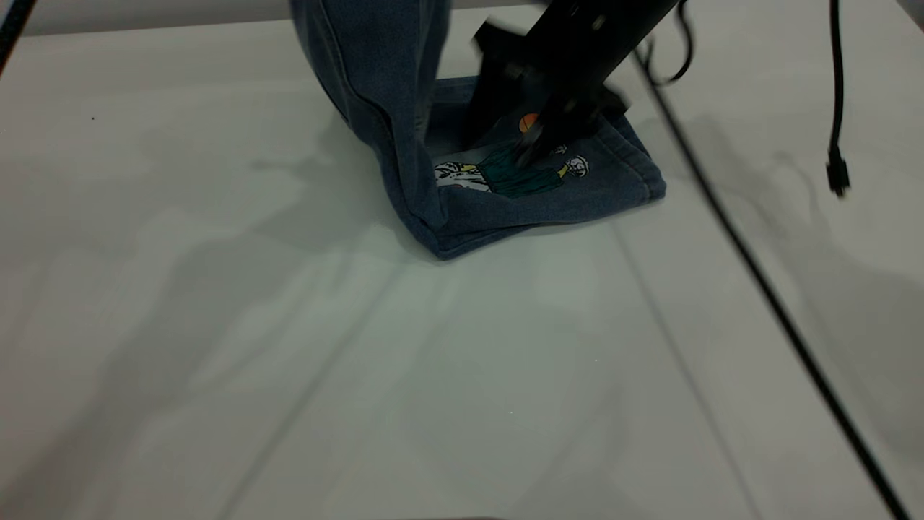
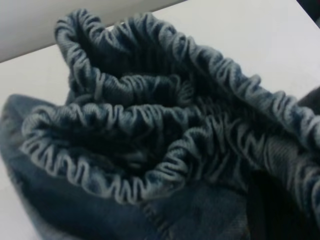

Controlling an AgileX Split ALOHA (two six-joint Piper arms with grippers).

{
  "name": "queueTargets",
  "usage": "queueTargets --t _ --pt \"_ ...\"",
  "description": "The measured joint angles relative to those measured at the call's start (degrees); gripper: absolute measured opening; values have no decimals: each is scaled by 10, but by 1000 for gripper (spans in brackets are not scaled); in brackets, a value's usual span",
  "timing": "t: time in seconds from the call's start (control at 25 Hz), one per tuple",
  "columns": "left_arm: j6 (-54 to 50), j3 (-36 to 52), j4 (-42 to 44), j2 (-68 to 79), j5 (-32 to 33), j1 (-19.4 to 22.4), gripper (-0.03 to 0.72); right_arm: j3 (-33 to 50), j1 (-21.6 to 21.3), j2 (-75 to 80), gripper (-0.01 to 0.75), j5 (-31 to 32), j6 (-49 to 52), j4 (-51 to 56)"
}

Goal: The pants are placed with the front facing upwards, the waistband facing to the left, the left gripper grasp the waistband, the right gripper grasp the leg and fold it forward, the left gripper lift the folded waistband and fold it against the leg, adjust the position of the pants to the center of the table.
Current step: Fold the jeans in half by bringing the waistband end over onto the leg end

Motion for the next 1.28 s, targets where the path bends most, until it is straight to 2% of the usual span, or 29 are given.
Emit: queueTargets --t 0.2,0.44,0.8,1.0,1.08,1.16,1.28 --pt "0 0 -4 4 -6 0 68 -27 -72 -53 447 5 9 -3" --pt "0 0 -15 51 -25 -16 68 -30 -134 -106 447 14 20 -2" --pt "0 -21 -20 156 -47 -59 68 -30 -140 -147 447 29 19 -2" --pt "0 -26 -23 204 -43 -69 78 -30 -140 -147 447 47 19 -2" --pt "5 -28 -23 215 -36 -70 105 -30 -140 -147 447 52 19 -2" --pt "27 -28 -23 217 -30 -70 167 -30 -140 -148 447 53 18 -2" --pt "61 -42 -22 217 -6 -70 347 -30 -140 -157 447 55 18 -3"
